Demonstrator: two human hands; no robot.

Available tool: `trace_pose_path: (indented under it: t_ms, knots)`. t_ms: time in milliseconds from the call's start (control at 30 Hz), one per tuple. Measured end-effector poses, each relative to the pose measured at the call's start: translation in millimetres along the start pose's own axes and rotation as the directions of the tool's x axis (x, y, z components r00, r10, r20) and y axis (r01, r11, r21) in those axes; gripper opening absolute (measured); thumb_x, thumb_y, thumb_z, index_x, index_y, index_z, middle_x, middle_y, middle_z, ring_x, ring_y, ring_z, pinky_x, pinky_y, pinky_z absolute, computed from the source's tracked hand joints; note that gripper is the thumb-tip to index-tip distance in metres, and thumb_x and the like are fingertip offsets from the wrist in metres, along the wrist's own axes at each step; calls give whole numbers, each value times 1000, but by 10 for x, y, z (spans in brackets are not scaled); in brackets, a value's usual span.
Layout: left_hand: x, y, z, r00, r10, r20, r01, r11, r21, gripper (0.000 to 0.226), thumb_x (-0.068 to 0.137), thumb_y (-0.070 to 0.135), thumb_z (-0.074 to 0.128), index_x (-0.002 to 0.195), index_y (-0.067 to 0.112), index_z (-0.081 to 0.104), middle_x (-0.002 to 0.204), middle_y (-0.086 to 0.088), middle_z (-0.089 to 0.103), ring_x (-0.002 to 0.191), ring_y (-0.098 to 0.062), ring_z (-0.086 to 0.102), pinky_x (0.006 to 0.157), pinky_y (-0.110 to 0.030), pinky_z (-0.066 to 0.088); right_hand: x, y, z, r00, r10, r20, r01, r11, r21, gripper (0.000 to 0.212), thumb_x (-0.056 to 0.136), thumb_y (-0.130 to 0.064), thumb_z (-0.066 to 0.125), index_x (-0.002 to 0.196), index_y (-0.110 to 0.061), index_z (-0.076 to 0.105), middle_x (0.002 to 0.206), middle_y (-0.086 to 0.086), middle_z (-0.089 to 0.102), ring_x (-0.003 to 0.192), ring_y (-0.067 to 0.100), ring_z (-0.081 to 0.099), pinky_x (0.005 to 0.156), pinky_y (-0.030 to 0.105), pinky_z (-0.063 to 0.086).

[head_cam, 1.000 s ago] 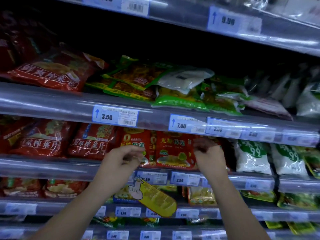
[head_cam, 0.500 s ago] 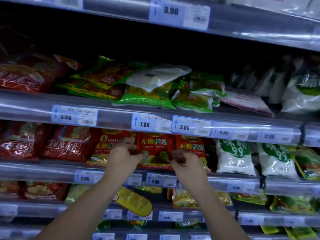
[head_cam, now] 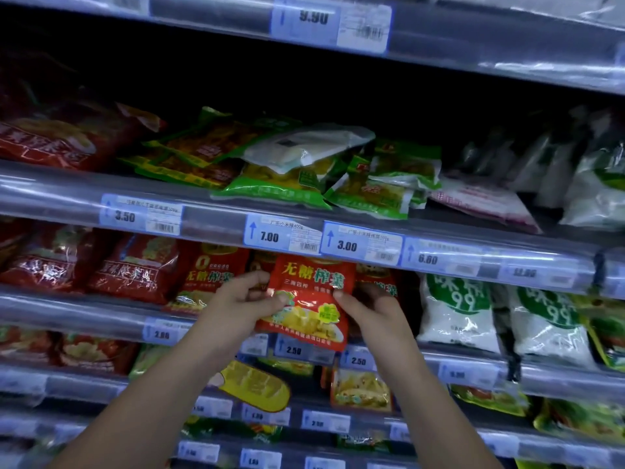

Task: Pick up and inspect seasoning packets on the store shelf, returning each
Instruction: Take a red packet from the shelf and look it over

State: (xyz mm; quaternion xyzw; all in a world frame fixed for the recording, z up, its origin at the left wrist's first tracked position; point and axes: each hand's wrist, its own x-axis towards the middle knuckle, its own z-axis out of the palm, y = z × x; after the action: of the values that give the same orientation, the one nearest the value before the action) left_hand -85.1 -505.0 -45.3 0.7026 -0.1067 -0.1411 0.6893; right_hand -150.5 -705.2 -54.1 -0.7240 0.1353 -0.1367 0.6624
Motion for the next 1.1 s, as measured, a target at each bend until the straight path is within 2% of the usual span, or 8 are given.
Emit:
trace_pose_path:
  t_ms: [133,367,467,600,700,767,867,1100]
  knots:
    - [-155,-101,-5,984,15,179,-22,999,34,25,86,14,74,111,13,70,102,-7,80,96,-24,76,74,-30,58,-140,24,12,993,57,99,-76,977,197,32,89,-23,72,116,-7,67,108,12,79,97,29,77,85,50,62]
    - [-321,-330,-210,935,-81,346,105,993,-52,31,87,17,74,110,-3,69,104,-21,77,92,-32,76,75,-39,61,-484,142,-53,962,11,274,-79,968,238,36,89,-10,67,125,-9,64,121,11,75,110,30,73,88,46,61]
    - [-366,-354,-240,948,-30,316,34,999,-8,14,89,10,68,97,-2,72,90,-12,80,78,-20,76,66,-25,59,-536,179,-44,966,7,259,-58,981,187,36,89,-12,66,125,-11,62,121,9,75,111,29,72,88,47,60]
    - [-393,-225,-177,970,66,233,-71,997,14,33,75,28,73,105,14,75,103,-2,80,93,-18,77,75,-30,62,-569,157,-58,949,2,316,-25,997,67,31,94,-11,64,125,-15,63,121,6,75,112,26,72,92,45,59]
    - [-351,-161,-115,990,97,100,-87,991,-98,32,70,25,77,96,7,74,96,-14,78,87,-29,76,74,-41,63,-595,142,-52,928,14,373,-34,998,47,31,94,-13,64,125,-14,65,120,8,75,111,27,72,93,46,59]
    - [-338,-126,-101,993,64,102,-43,980,-193,22,72,21,74,88,5,75,88,-20,76,80,-33,72,73,-42,58,-595,135,-81,923,14,385,-60,993,106,34,90,-15,66,124,-10,66,120,14,74,111,33,71,94,50,58]
    - [-322,-107,-95,987,28,157,11,970,-242,31,76,24,70,84,-5,70,85,-22,72,79,-33,68,75,-40,53,-581,122,-157,914,3,407,-72,985,155,37,89,-14,67,125,-6,65,122,18,73,111,37,70,92,49,59]
    - [-311,-25,-53,983,45,181,17,943,-331,28,79,24,60,59,13,77,57,-6,71,54,-18,69,47,-24,54,-540,104,-260,903,17,429,-78,989,124,37,95,-16,63,129,-3,60,124,20,71,113,40,69,94,52,58]
